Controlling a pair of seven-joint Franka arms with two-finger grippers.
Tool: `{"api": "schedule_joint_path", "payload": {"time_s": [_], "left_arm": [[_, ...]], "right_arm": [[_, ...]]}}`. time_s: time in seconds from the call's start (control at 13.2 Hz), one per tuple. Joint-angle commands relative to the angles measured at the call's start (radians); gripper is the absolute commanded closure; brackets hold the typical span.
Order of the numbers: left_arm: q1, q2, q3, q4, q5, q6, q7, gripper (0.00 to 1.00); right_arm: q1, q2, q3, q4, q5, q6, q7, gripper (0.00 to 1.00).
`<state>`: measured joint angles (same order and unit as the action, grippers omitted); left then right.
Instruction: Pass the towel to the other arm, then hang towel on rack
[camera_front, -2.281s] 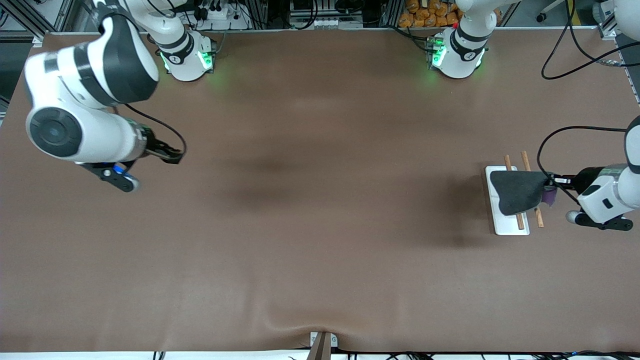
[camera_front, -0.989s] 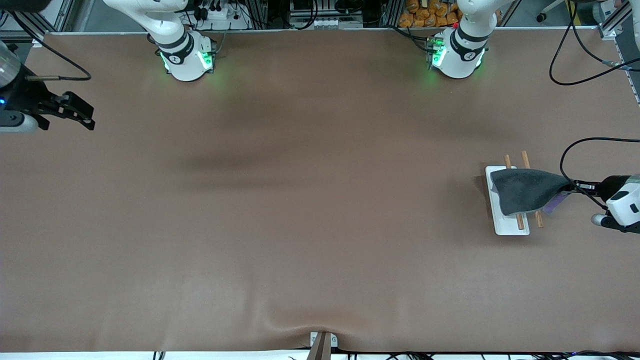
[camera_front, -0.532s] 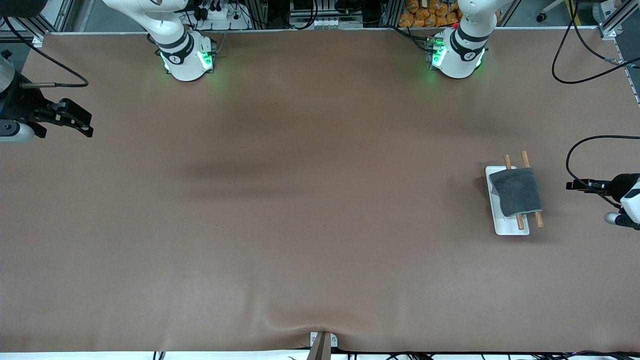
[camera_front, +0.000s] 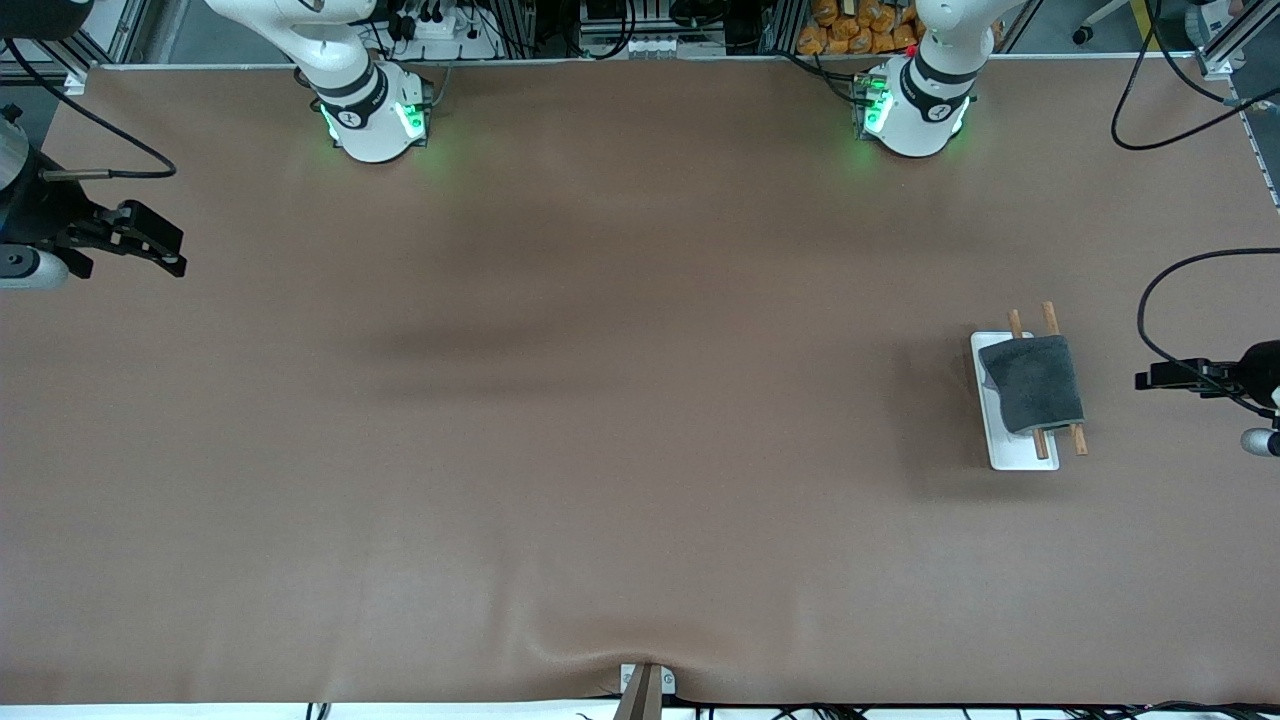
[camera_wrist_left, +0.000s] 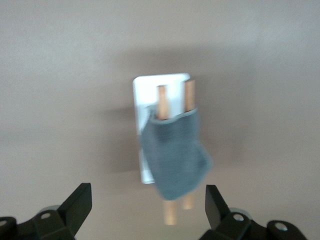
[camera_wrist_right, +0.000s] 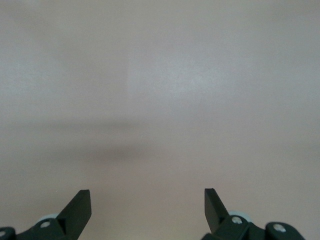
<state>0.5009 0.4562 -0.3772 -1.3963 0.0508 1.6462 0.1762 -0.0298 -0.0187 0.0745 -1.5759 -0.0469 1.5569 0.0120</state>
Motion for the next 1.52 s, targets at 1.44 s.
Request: {"api": "schedule_joint_path", "payload": {"time_s": [1.44], "left_arm": [[-0.435,-0.402,0.164,-0.070,-0.001,-0.056,-0.353,0.00]], "right_arm": [[0.019,0.013,-0.002,0.030,-0.031,-0.037,-0.006,0.00]]}}
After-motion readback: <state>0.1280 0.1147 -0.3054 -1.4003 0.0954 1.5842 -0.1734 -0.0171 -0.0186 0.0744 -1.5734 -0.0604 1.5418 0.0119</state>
